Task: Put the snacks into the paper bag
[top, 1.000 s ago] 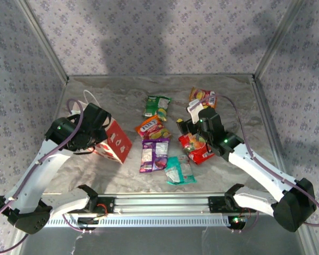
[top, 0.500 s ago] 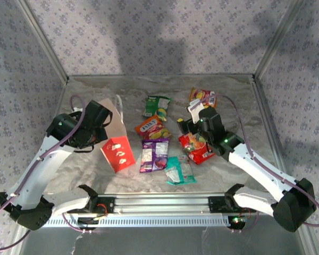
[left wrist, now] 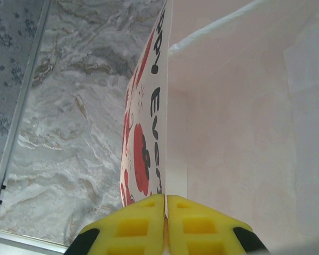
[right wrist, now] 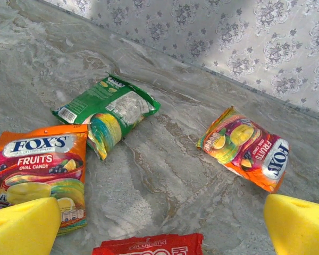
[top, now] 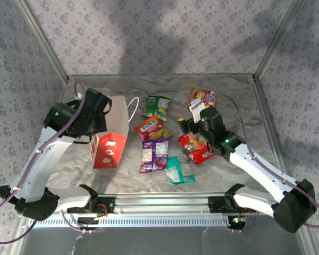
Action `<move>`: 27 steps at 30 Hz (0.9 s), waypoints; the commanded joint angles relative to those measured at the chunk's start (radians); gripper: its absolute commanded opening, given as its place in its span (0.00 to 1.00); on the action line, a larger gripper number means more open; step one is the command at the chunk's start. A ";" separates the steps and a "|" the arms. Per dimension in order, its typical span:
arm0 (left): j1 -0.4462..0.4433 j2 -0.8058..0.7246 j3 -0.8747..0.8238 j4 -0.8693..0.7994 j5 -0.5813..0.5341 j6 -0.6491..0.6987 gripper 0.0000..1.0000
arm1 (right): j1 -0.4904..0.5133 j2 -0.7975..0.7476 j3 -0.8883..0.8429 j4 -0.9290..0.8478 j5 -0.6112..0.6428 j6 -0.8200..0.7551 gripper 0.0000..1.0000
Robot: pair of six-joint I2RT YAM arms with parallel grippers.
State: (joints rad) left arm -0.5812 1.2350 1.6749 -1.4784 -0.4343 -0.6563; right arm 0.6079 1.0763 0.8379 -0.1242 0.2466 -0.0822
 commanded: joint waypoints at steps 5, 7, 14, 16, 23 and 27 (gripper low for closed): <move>0.106 0.014 0.022 0.141 0.135 0.153 0.06 | -0.016 -0.014 0.015 -0.014 -0.007 0.029 1.00; 0.120 0.030 0.030 0.168 0.163 0.179 0.06 | -0.021 -0.006 0.025 -0.023 -0.008 0.029 1.00; 0.176 0.094 0.044 0.254 0.267 0.303 0.06 | -0.023 0.039 0.077 -0.064 -0.010 0.020 1.00; 0.207 0.099 0.025 0.290 0.312 0.319 0.06 | -0.025 0.048 0.094 -0.076 0.001 0.011 1.00; 0.299 0.103 -0.057 0.395 0.416 0.345 0.06 | -0.024 0.074 0.121 -0.092 0.006 0.017 1.00; 0.343 0.104 -0.092 0.414 0.441 0.345 0.06 | -0.021 0.103 0.142 -0.113 0.007 0.024 1.00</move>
State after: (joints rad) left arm -0.2623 1.3445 1.5944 -1.1130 -0.0463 -0.3298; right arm 0.5865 1.1606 0.9421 -0.2062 0.2470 -0.0685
